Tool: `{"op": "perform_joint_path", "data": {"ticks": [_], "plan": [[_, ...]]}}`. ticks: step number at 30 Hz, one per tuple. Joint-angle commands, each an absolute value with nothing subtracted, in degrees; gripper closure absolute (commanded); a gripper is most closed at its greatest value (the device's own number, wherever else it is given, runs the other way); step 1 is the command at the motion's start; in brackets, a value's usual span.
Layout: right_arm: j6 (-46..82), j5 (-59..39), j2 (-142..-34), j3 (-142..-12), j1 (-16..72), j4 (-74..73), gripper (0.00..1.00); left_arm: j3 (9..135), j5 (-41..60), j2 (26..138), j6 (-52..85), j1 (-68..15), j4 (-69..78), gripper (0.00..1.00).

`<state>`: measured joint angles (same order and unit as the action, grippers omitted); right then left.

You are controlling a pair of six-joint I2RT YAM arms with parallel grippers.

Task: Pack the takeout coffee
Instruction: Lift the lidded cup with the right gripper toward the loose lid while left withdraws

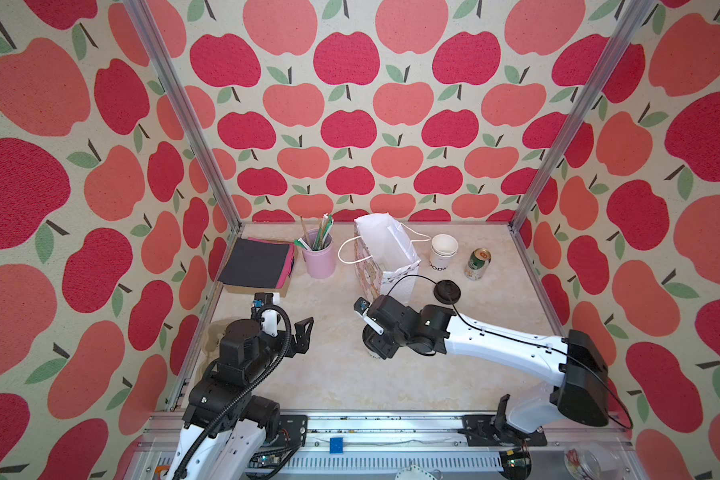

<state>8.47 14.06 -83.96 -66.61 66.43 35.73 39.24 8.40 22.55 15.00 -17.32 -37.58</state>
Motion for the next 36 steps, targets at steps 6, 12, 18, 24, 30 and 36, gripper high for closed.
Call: {"op": "perform_joint_path", "data": {"ticks": [6, 12, 18, 24, 30, 36], "plan": [[14.13, 15.65, -69.61, -56.88, 60.77, 37.37, 0.37, 38.56, 9.05, 23.16, 14.06, -17.18, -36.92, 0.01], [16.23, 16.44, -59.71, -51.08, 51.47, 39.93, 0.37, 38.58, 9.14, 23.29, 14.06, -17.14, -36.83, 0.01], [16.63, 13.16, -55.72, -48.56, 39.12, 43.25, 0.37, 38.58, 9.32, 23.34, 14.06, -17.14, -36.83, 0.01], [15.84, 9.54, -56.24, -47.53, 31.18, 44.47, 0.37, 38.50, 9.45, 23.32, 14.06, -17.19, -36.74, 0.01], [15.00, 8.42, -57.50, -46.25, 27.10, 44.11, 0.38, 38.50, 9.31, 23.30, 14.06, -17.16, -36.74, 0.01], [14.12, 8.89, -58.18, -45.27, 25.49, 43.33, 0.38, 38.50, 9.22, 23.38, 14.06, -17.16, -36.82, 0.01]]}}
